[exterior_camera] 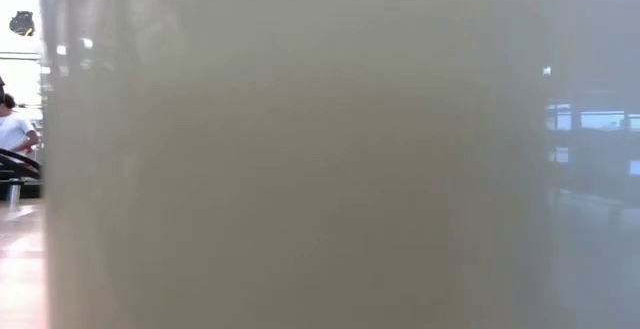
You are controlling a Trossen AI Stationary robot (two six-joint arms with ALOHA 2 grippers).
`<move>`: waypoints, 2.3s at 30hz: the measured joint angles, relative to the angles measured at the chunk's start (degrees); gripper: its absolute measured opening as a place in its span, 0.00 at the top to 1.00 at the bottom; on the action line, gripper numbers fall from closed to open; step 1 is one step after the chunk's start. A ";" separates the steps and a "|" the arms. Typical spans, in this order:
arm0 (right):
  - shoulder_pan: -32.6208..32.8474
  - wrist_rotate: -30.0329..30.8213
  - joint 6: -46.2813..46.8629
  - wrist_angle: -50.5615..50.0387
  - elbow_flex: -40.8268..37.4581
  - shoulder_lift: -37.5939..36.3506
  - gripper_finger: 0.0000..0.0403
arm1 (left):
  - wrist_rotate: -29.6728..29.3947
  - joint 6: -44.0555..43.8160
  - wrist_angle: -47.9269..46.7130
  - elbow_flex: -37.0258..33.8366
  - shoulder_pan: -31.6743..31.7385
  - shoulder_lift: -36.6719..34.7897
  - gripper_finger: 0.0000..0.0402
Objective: Stack baskets on shelf by color
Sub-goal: Stack the black bin on top of the right black bin on the shelf
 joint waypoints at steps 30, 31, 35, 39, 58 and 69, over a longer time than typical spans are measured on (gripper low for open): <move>4.20 18.34 9.71 3.11 30.00 -1.18 1.00 | 0.13 -0.02 0.00 0.00 0.01 0.00 1.00; 4.05 20.33 9.75 4.32 31.12 -1.16 1.00 | 0.15 -0.02 0.02 0.00 0.01 0.00 1.00; 2.10 27.42 9.80 10.57 34.25 -0.62 1.00 | 0.15 -0.02 0.02 0.00 -0.01 0.00 1.00; -1.13 30.35 10.23 14.80 35.55 0.62 1.00 | 0.90 0.00 0.00 0.00 0.01 0.00 1.00; -8.98 30.82 21.29 4.76 35.80 8.74 1.00 | 1.55 2.34 -0.42 0.00 -0.01 0.00 1.00; -9.01 34.78 21.22 5.28 35.80 13.43 1.00 | 1.54 2.56 -0.63 0.00 -0.01 0.00 1.00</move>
